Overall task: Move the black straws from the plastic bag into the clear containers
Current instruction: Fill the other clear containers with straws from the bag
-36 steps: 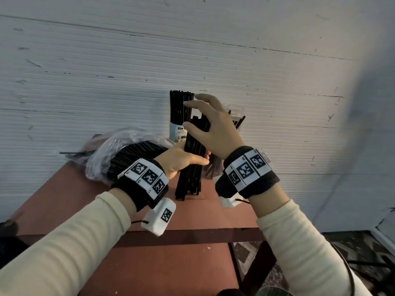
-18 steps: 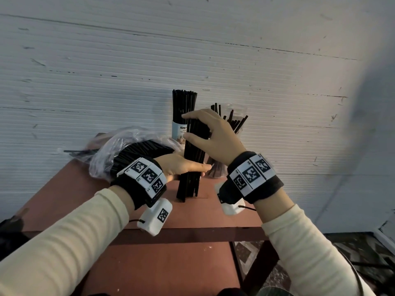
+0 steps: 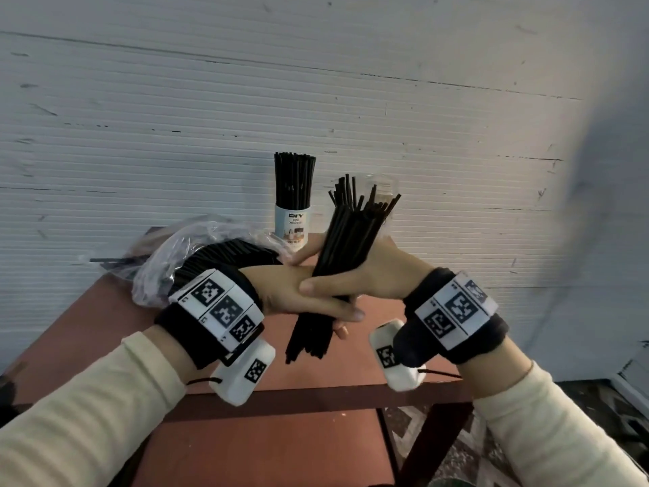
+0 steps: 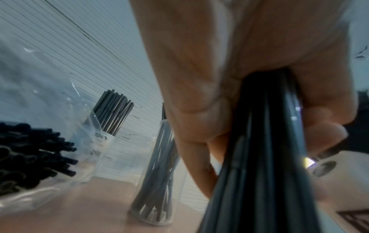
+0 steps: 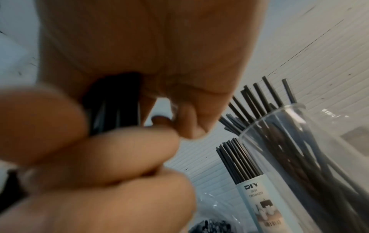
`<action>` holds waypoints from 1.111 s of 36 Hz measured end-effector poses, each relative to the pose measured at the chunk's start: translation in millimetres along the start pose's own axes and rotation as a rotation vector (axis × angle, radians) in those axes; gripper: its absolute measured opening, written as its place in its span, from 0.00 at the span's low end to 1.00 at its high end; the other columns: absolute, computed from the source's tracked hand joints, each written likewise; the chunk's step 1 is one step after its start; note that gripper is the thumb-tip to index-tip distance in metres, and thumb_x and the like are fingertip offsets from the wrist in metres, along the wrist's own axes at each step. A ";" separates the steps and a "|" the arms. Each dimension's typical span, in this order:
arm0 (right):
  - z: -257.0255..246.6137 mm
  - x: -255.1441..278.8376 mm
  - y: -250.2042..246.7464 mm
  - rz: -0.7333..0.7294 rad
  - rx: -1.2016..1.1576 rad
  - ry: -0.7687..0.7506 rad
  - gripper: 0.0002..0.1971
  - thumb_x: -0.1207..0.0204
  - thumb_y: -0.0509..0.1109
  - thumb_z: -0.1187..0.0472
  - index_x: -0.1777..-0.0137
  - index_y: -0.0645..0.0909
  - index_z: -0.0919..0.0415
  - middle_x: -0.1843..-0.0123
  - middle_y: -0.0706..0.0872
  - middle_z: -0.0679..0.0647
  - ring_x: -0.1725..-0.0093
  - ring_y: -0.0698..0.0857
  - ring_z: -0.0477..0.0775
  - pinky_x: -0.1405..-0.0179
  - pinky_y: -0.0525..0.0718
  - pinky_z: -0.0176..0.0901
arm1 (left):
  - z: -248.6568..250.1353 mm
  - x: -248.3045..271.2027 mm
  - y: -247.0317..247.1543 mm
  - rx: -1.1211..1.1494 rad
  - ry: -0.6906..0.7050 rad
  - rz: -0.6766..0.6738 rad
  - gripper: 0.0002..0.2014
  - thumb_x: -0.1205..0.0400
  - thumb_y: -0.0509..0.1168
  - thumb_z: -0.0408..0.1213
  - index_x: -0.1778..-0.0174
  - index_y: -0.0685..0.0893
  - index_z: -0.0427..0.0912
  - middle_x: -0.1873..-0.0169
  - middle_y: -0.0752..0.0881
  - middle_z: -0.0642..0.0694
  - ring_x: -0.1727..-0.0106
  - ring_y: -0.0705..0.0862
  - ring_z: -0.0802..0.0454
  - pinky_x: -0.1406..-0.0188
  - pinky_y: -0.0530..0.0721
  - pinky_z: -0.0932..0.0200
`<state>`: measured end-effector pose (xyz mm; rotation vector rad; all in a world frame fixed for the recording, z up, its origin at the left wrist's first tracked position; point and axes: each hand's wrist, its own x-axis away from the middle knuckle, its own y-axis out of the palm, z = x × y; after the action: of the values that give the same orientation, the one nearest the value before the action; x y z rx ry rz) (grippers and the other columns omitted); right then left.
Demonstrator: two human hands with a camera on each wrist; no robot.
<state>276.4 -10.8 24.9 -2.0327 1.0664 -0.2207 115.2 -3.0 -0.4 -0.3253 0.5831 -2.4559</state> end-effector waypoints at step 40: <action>85.0 -83.2 -106.9 0.404 0.117 0.253 0.17 0.33 0.76 0.39 0.63 0.82 0.54 0.64 0.87 0.46 0.61 0.87 0.43 0.57 0.84 0.42 | -30.5 -108.2 -54.5 0.034 0.037 0.614 0.24 0.27 0.79 0.37 0.42 0.76 0.59 0.50 0.83 0.63 0.55 0.81 0.82 0.59 0.75 0.83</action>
<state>330.6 134.5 63.8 -1.6724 1.5566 -0.3255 164.1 111.4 -11.6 -0.0669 0.5556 -1.8789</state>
